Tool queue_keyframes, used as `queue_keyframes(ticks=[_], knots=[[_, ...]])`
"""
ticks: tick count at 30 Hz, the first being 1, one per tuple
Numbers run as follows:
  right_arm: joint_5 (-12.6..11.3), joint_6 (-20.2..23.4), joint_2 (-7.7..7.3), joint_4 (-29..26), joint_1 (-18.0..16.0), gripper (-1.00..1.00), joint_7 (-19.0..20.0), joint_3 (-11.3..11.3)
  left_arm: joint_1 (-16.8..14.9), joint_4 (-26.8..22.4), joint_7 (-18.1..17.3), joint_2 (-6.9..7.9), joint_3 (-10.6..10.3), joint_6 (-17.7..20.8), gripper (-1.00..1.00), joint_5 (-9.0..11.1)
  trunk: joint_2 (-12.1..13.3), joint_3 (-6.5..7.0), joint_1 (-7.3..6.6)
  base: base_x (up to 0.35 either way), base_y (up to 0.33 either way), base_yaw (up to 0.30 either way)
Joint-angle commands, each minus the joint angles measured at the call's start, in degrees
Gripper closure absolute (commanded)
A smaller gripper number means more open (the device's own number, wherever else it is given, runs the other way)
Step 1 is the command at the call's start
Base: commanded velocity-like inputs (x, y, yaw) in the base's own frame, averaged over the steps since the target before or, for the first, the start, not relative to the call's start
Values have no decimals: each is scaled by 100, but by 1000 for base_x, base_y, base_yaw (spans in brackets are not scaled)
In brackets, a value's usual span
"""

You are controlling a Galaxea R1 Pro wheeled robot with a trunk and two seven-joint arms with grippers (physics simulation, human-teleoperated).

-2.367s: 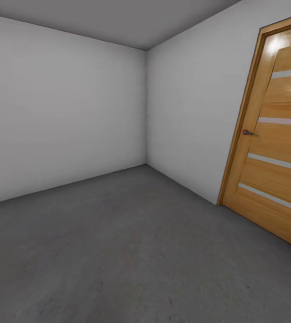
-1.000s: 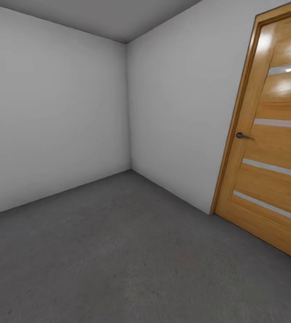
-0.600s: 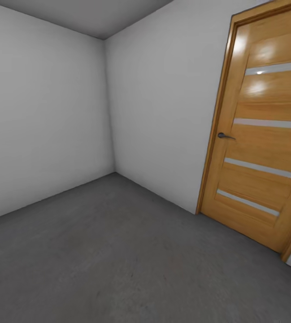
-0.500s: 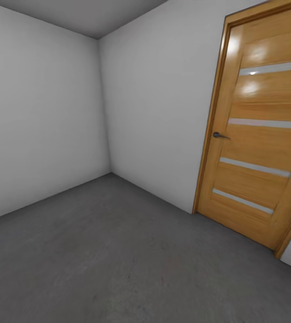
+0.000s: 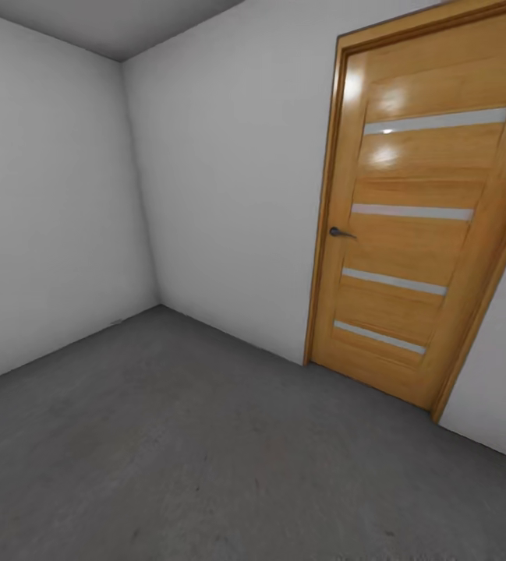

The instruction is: Move the two storage containers from the living room to the garage. In the garage, place one container on the floor and stack the other container on top of it (either order is fine).

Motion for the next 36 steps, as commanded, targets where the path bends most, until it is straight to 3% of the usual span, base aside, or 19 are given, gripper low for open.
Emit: queue_keyframes(ticks=[1,36], knots=[[-3,-21,0,8,-5,-100,-2,-5,-1,0,-2,-1,1,-15,-100,50,-3,-5,0,0,0,-291],[-3,-21,0,8,-7,-100,-2,-3,3,0,16,-10,8,-21,-100,50,-3,-5,0,0,0,-291]])
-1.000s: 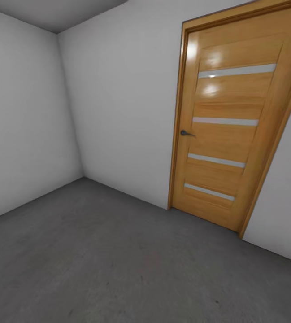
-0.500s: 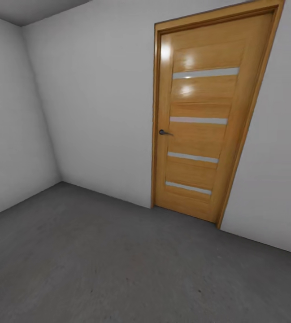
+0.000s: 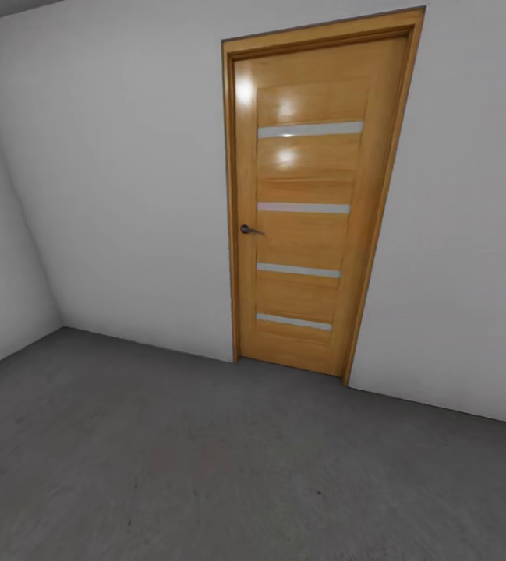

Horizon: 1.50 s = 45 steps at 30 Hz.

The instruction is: Move the two storage containers from the living room to the garage. In the garage, place one container on the floor and stack the other container on top of it (either order is fine).

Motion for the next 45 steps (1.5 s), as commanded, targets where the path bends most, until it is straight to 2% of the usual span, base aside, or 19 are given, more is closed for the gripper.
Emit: queue_keyframes(ticks=[1,9,24,45], knots=[[-3,-21,0,8,-5,-100,-2,-4,0,-1,-1,-1,2,-13,-100,49,-3,-5,0,0,0,-291],[1,-12,0,8,-4,-100,-2,-4,-5,-1,-1,4,3,-13,-100,49,-3,-5,0,0,0,-227],[12,-19,0,7,-3,-100,-8,-4,-3,-1,-6,4,1,-11,-100,49,-3,-5,0,11,2,-8],[15,-29,0,7,-4,-100,-11,4,-5,-1,-45,17,-6,1,-100,49,-3,-5,0,286,106,0]])
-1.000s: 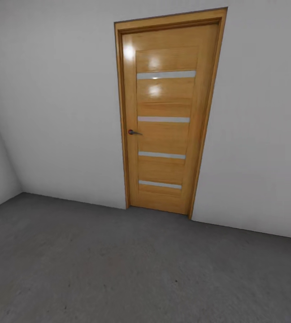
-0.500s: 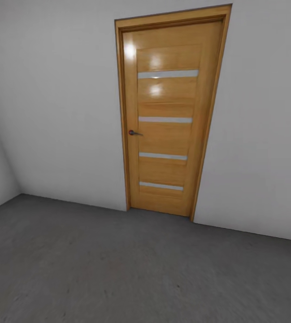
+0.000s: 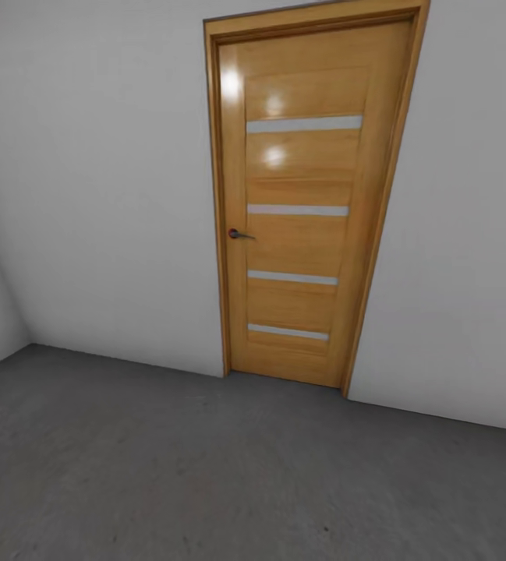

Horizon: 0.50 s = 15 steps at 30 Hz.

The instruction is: Move the two storage containers from the living room to the garage. In the garage, place one container on the floor and stack the other container on top of it (either order is fine).

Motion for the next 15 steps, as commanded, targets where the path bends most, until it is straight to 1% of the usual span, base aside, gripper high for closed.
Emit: queue_keyframes(ticks=[1,8,15], knots=[[-1,-21,0,6,-1,-100,-3,-4,1,-2,-5,-1,1,-12,-100,50,-2,-5,3,313,119,0],[-1,-24,-1,6,-4,-100,-3,-4,1,-2,-5,-1,1,-12,-100,50,-2,-5,3,315,109,0],[30,-29,4,6,-4,-100,-3,1,1,-2,-5,-1,1,-12,-100,50,-2,-5,3,320,27,0]])
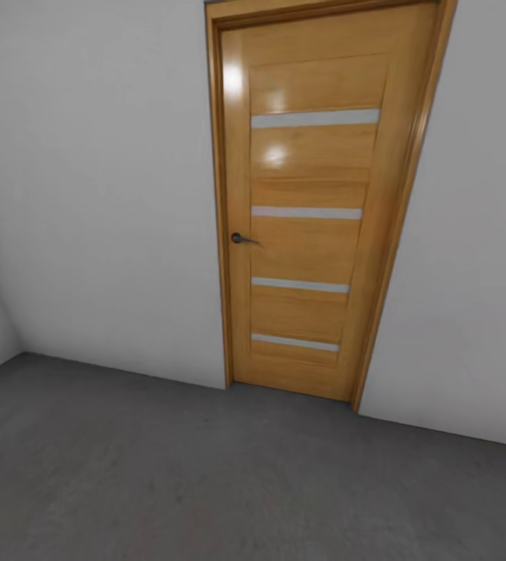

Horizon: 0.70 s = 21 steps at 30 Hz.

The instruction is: Move the two storage containers from the living room to the garage. In the garage, place one container on the floor and stack the other container on top of it (either order is fine).

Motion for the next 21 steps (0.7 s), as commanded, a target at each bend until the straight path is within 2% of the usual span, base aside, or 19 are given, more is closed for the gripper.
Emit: queue_keyframes(ticks=[1,9,21], knots=[[3,-20,1,5,-3,-100,-3,-3,1,-2,-5,-1,1,-12,-100,50,-2,-5,3,321,6,0],[-13,-87,-1,5,-4,-100,-3,-4,0,-2,-5,-1,1,-12,-100,50,-2,-5,3,322,2,-24],[-36,-151,-4,5,0,-100,-3,-17,1,-2,-5,-1,1,-19,-100,50,-2,-5,3,322,0,-243]])
